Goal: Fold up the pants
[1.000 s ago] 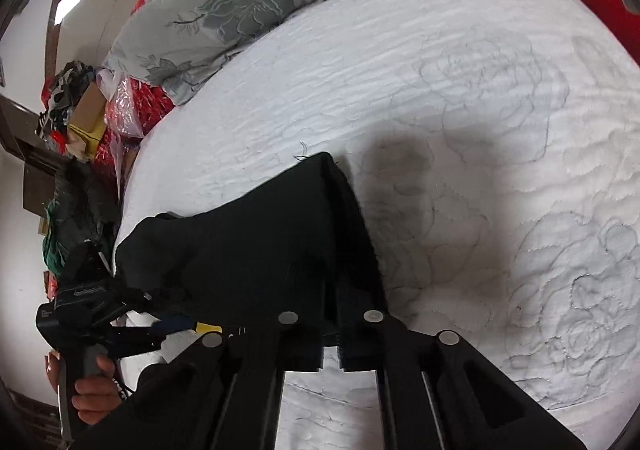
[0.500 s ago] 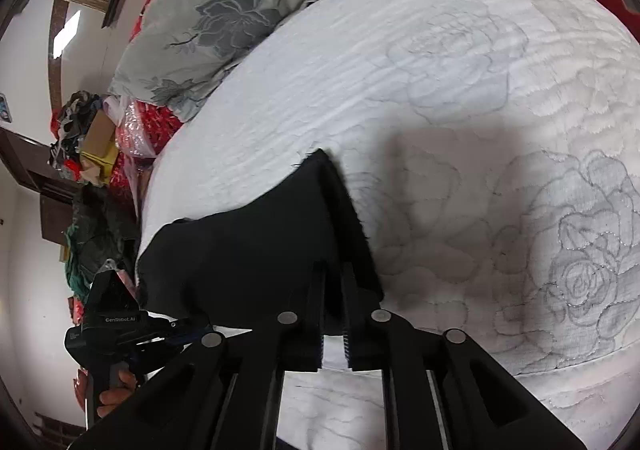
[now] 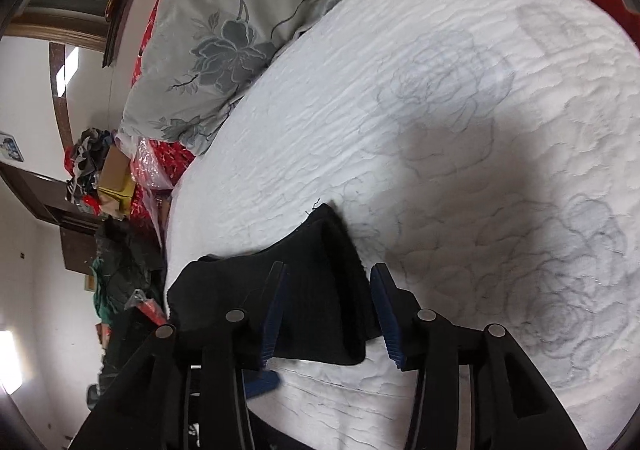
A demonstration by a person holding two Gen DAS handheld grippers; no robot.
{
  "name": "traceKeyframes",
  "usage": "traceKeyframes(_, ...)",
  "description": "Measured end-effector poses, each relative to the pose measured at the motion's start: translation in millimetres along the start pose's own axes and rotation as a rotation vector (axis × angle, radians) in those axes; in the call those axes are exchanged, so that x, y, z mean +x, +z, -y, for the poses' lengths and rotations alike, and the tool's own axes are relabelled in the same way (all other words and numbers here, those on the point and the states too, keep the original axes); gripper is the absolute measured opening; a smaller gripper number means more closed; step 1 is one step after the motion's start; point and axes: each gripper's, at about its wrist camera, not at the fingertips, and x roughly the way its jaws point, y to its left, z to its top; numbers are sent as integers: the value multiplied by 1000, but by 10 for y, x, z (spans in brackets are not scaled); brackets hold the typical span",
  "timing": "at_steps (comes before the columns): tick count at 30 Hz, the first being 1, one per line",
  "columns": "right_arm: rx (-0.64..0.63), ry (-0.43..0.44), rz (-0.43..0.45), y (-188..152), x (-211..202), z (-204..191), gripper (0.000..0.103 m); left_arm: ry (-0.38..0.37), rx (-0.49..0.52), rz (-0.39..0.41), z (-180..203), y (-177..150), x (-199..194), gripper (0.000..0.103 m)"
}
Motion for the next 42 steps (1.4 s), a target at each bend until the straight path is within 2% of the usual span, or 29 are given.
traceKeyframes(11,31,55,-62,185,253,57,54,-60,-63,-1,14,51,367,30)
traceKeyframes(16,44,91,-99,291,422,94,55,-72,-47,5,83,59,429,30)
traceKeyframes(21,-9,129,-157,389,602,-18,55,-66,-29,35,129,80,458,30)
traceKeyframes(24,-66,111,-186,443,631,-83,49,-51,-3,63,191,82,483,30)
traceKeyframes(26,-91,89,-204,461,633,-89,40,-30,23,88,258,75,505,30)
traceKeyframes(28,-111,58,-212,468,636,-81,25,-4,72,95,309,67,517,30)
traceKeyframes(30,-105,34,-213,481,651,-57,20,9,104,81,306,81,511,24)
traceKeyframes(33,-109,33,-207,483,642,-77,20,-69,36,36,146,153,485,22)
traceKeyframes(34,-106,35,-206,480,637,-77,23,-97,-4,24,79,177,493,22)
traceKeyframes(42,-19,73,-196,470,675,30,24,-104,-31,20,83,186,536,22)
